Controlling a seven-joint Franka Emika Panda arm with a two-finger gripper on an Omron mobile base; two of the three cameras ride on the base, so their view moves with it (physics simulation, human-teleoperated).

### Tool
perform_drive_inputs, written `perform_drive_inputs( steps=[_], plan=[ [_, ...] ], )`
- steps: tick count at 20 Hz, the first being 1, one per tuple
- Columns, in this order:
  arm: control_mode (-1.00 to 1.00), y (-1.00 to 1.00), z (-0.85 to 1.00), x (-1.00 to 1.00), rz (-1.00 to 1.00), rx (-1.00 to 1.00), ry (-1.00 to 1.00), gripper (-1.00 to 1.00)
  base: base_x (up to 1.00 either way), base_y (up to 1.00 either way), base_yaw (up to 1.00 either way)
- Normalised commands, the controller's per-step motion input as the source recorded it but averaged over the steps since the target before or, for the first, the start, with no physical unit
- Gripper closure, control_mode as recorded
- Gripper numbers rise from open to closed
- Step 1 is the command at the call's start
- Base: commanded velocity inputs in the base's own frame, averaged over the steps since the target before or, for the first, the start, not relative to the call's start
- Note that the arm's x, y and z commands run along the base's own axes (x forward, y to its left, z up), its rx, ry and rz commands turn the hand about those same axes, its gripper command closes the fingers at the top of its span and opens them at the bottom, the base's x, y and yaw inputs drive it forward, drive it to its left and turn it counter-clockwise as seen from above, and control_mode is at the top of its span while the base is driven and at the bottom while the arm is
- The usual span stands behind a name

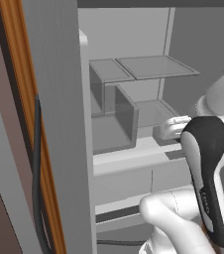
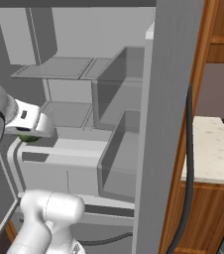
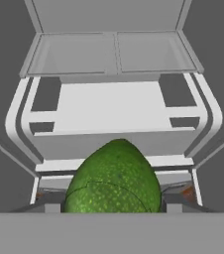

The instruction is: Gather the eggplant and avocado from the fridge and place them on a tray on the dining counter. Then gather the steaks from the fridge and place them on the other tray.

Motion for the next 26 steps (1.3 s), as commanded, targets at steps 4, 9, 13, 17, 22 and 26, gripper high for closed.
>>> perform_drive_inputs(
  steps=[4,9,13,17,22,26],
  plan=[
    [-1.00,-0.01,0.36,-0.61,0.00,0.00,0.03,1.00,0.00,0.00,0.00],
    [-1.00,-0.09,0.29,-0.33,0.00,0.00,-0.01,1.00,0.00,0.00,0.00],
    [-1.00,-0.07,0.20,-0.42,0.00,0.00,-0.01,1.00,0.00,0.00,0.00],
    [-1.00,0.00,0.07,-0.36,0.00,0.00,0.00,1.00,0.00,0.00,0.00],
    [1.00,0.00,0.00,0.00,0.00,0.00,0.00,1.00,-0.50,-0.06,0.01],
    [1.00,0.00,0.00,0.00,0.00,0.00,0.00,1.00,-0.64,-0.10,0.25]
  ],
)
